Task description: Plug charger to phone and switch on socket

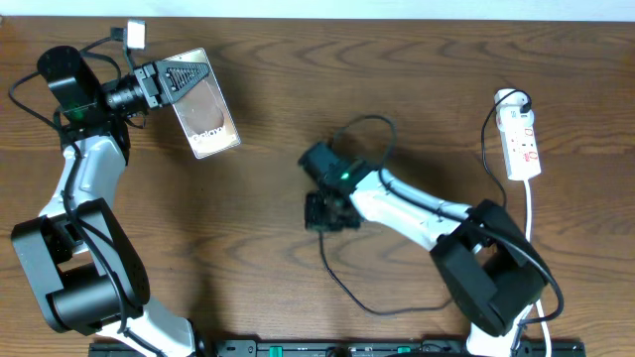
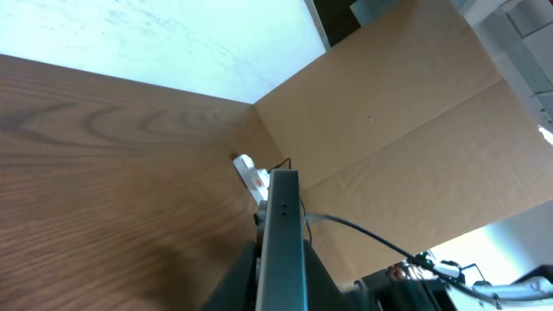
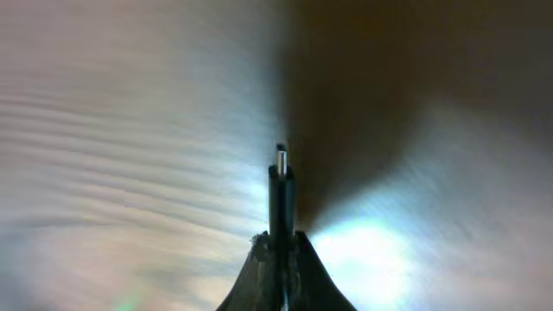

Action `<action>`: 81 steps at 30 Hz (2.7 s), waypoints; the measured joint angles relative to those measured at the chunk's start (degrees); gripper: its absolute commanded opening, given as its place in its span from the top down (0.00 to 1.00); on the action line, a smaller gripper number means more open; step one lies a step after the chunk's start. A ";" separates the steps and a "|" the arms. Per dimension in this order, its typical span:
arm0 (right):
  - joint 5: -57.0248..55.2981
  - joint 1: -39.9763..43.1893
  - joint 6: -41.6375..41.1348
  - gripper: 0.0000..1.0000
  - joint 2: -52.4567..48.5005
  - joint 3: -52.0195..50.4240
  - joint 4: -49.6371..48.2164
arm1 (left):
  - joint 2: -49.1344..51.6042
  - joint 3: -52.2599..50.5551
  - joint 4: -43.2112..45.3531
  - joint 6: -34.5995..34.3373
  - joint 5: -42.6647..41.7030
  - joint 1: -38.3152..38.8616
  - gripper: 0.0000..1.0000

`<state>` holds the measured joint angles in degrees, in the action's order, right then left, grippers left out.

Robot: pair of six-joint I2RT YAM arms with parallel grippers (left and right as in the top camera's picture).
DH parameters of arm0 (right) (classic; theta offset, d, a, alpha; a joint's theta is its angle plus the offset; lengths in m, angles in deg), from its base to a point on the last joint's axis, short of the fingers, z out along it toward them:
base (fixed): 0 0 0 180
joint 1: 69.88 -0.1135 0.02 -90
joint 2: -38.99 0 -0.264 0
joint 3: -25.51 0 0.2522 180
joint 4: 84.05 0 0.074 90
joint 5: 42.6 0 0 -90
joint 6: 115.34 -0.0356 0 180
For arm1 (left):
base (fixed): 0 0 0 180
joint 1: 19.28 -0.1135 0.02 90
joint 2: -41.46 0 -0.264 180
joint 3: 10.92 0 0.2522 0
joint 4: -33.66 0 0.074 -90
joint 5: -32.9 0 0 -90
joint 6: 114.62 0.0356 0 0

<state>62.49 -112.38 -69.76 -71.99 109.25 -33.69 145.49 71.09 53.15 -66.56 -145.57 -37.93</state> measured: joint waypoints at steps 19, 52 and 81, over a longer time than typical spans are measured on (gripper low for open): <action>45.44 9.33 31.26 0.99 -0.09 0.15 -23.63 | 0.00 0.00 -0.02 0.00 0.15 0.00 0.93; 63.34 13.07 -7.85 0.99 -21.86 0.20 -98.51 | 0.00 0.00 0.20 -1.53 7.41 0.00 0.93; 66.01 8.83 -31.69 0.99 -22.99 3.04 -115.32 | 0.00 0.00 0.20 -1.57 7.13 1.99 0.93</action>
<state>128.50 -103.55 -101.46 -94.98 112.29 -149.01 145.49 71.09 53.35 -68.13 -138.44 -35.95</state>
